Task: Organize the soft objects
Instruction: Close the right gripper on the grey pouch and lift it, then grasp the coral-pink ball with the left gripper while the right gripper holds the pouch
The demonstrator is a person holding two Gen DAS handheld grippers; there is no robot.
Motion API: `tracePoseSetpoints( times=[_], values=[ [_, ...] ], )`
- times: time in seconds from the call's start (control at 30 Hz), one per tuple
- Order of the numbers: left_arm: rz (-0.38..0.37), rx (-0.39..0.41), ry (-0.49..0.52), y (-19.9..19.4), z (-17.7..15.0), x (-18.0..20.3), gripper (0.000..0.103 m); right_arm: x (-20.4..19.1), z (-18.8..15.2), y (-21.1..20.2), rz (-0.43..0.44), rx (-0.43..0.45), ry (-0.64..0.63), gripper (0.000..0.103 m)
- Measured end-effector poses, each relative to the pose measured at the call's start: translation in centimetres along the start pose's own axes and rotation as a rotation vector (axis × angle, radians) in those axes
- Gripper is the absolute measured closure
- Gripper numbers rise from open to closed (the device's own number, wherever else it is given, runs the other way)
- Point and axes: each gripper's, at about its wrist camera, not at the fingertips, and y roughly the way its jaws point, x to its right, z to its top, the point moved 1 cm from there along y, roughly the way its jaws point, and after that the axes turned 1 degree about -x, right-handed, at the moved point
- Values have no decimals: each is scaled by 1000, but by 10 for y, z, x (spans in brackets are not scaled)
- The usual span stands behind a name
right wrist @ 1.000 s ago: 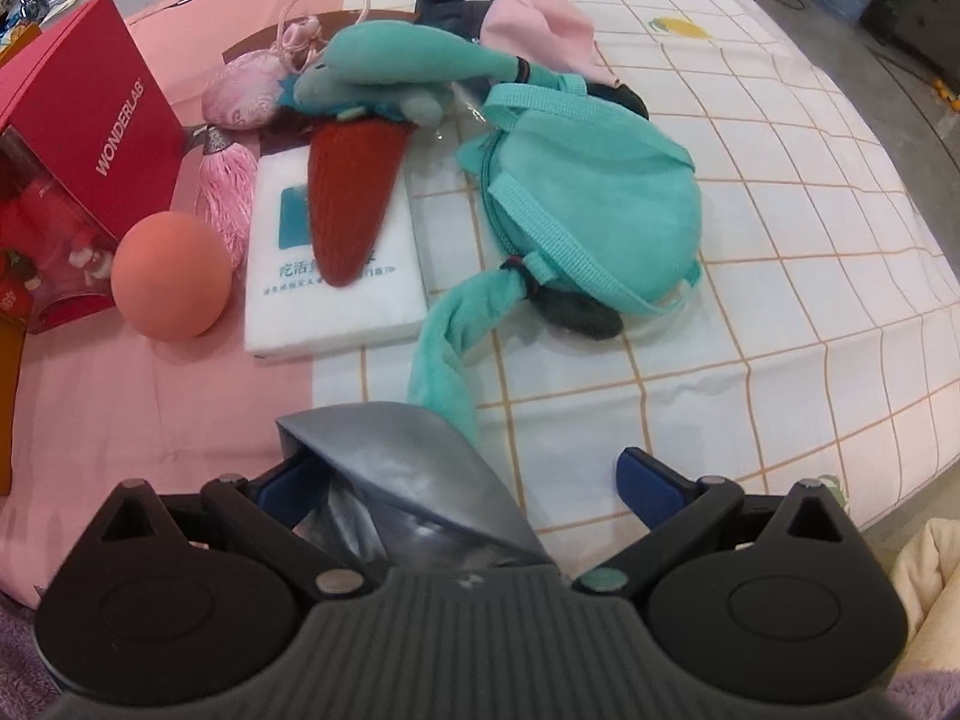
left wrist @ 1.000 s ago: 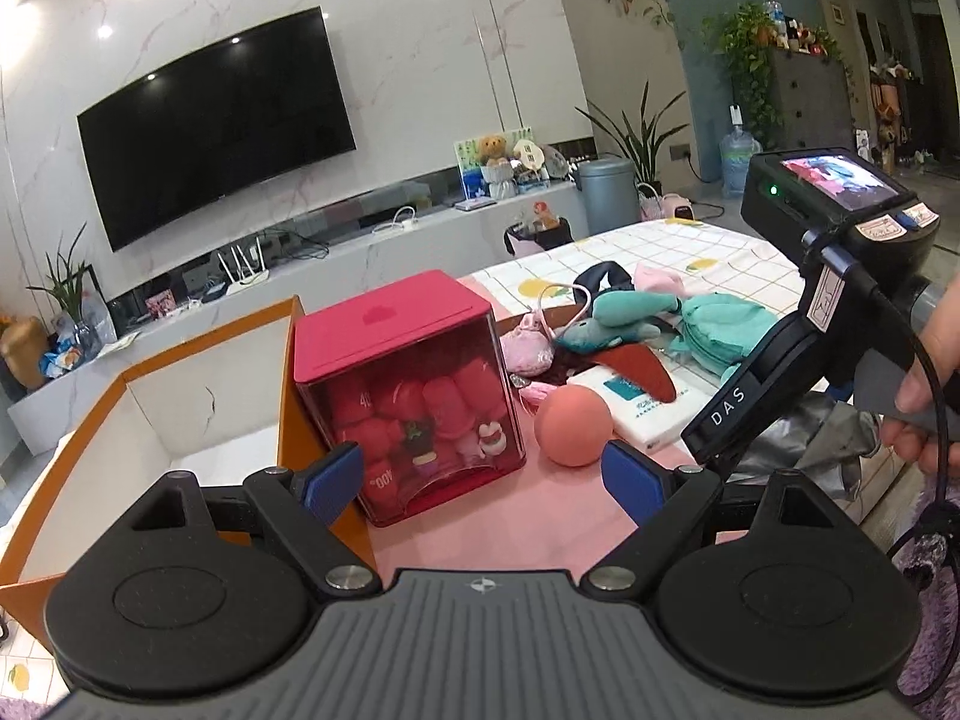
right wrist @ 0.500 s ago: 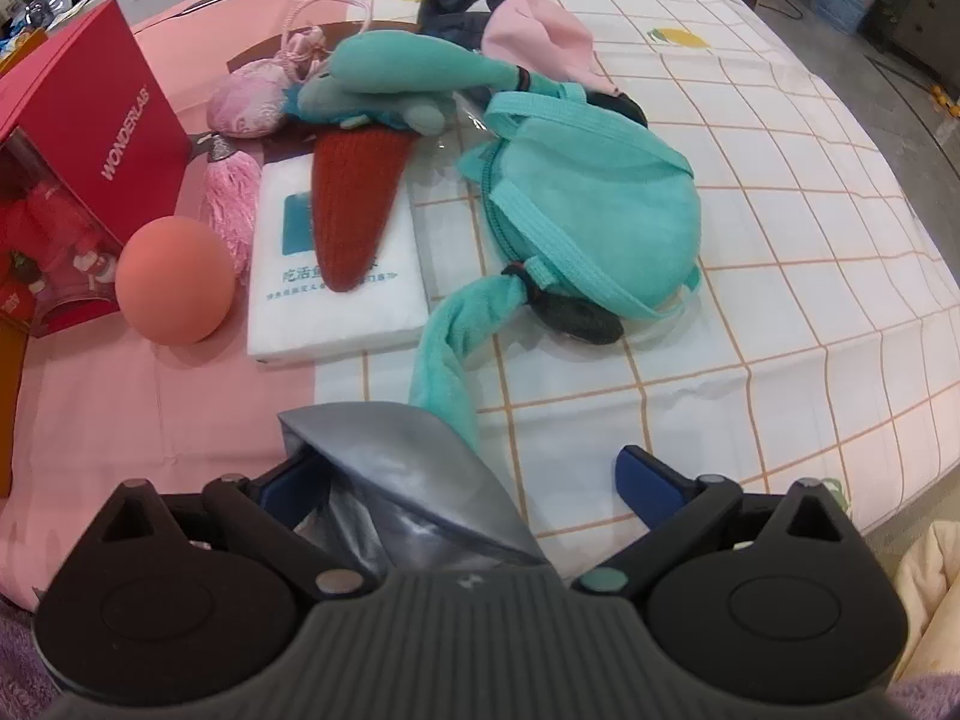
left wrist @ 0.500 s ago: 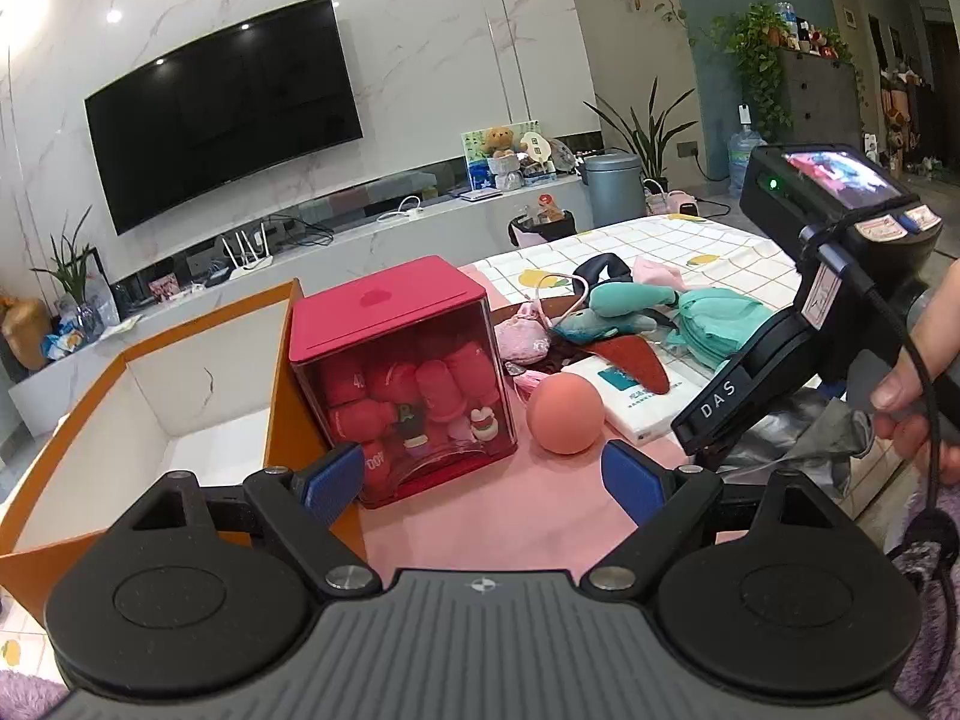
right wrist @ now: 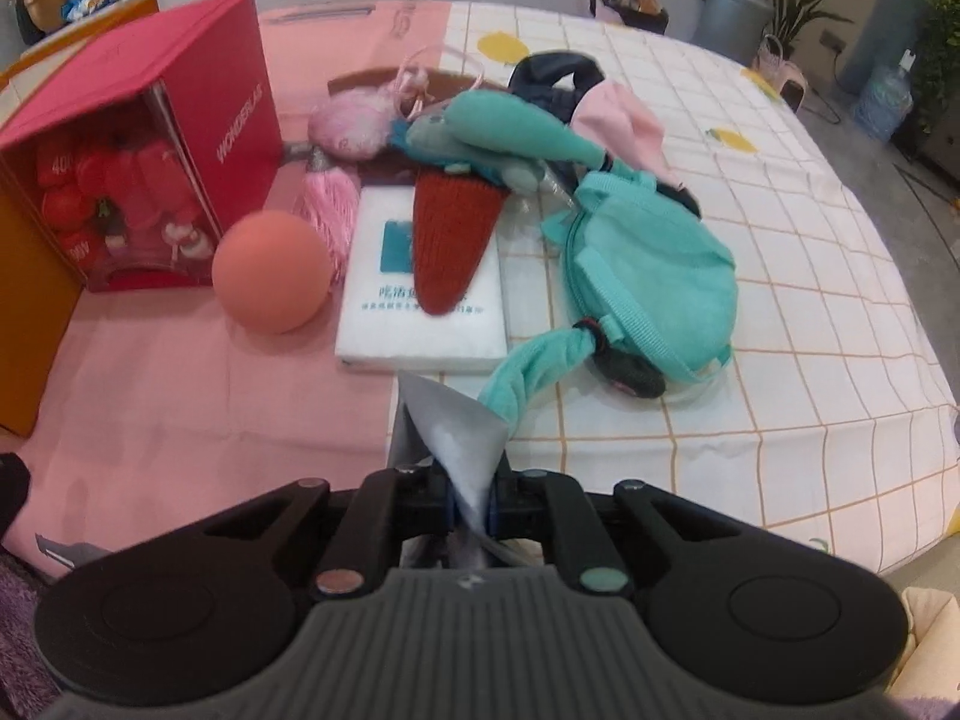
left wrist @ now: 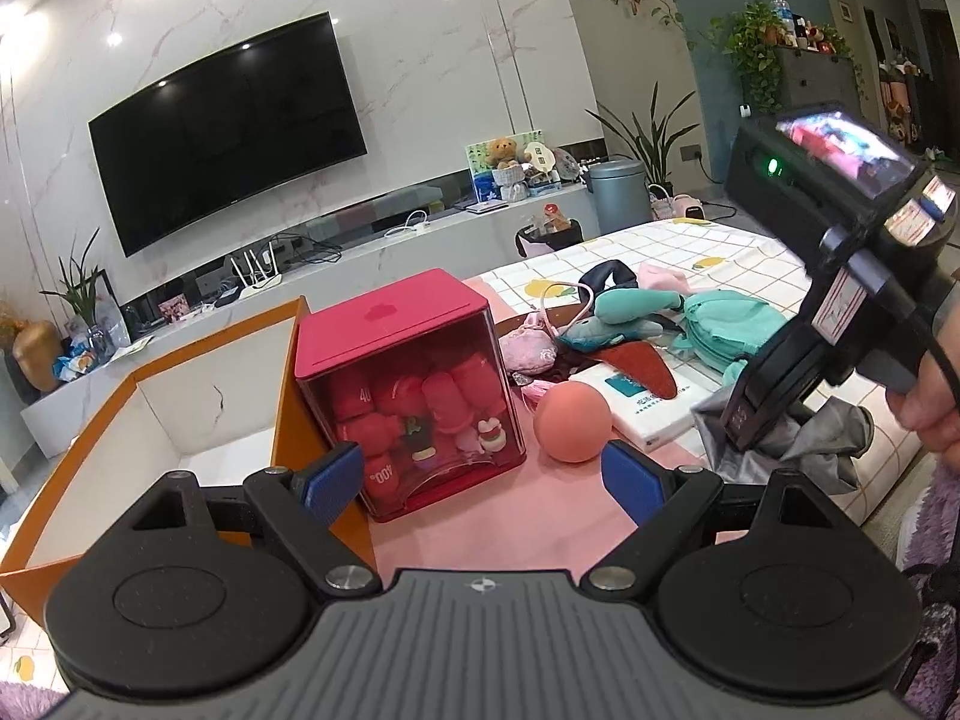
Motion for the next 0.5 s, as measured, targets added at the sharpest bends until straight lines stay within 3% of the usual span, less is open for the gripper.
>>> tracePoseSetpoints(
  times=[0.07,0.13,0.27,0.33,0.5],
  values=[
    [3,-3,-4,0,0,0,0,6,1,-10,-26,55,38,97],
    [-4,-7,-14,1,1,-1,0,13,1,-33,-77,163,76,96],
    [-44,3,-23,0,6,2,0,35,-6,-70,-37,278,178,95],
    [-72,19,-12,3,9,7,0,42,-11,-83,-67,313,201,94],
    [-150,16,9,18,16,23,0,45,-19,-94,-9,329,212,94]
  ],
)
